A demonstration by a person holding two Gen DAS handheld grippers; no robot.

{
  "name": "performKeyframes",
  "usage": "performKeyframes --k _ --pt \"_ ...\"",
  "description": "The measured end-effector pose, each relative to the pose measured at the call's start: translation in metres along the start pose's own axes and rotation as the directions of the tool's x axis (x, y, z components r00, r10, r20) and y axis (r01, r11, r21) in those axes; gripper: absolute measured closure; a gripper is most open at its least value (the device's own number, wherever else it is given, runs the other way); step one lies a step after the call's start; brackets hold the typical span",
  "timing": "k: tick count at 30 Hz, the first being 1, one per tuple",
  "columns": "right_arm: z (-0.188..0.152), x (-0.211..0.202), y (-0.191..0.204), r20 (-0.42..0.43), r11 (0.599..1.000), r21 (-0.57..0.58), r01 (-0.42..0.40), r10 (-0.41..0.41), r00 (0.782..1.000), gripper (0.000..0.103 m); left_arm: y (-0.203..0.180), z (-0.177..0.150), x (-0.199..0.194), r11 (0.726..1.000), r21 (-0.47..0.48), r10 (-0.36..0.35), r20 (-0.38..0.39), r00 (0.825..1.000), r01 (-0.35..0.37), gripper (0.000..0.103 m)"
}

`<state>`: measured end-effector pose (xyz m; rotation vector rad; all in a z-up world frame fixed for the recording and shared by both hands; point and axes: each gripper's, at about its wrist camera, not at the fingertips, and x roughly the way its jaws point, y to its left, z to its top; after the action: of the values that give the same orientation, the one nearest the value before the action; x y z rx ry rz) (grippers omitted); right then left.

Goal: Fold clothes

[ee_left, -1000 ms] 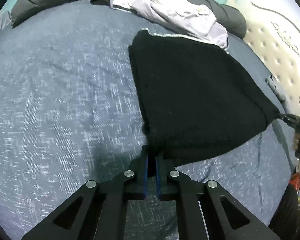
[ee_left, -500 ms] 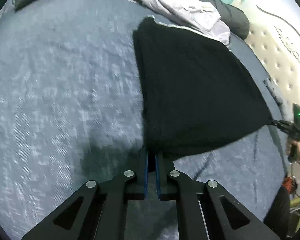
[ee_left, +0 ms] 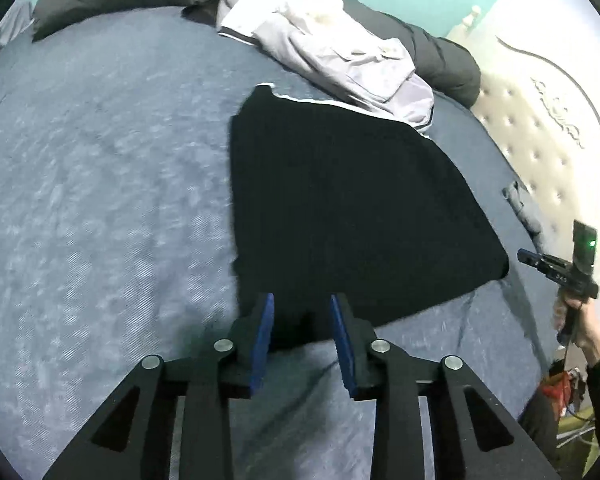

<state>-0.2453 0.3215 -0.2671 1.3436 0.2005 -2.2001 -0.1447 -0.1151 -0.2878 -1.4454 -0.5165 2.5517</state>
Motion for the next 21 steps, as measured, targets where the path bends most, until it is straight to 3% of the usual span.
performKeyframes --k 5,13,21 --pt "-0.007 0.037 -0.009 -0.082 0.999 0.022 0.041 -0.039 0.996 0.09 0.005 -0.011 0.032 0.999 -0.05 0.018 -0.012 1.0 -0.018 0.071" --pt "-0.01 0.022 -0.012 -0.075 0.995 0.045 0.085 -0.081 0.994 0.09 0.027 -0.04 0.03 0.989 -0.147 -0.003 0.056 0.998 0.011 0.071" --pt "0.018 0.035 0.079 -0.047 0.993 0.05 -0.108 0.111 0.993 0.09 0.023 -0.047 0.025 0.993 -0.12 0.0 0.083 0.997 0.01 0.069"
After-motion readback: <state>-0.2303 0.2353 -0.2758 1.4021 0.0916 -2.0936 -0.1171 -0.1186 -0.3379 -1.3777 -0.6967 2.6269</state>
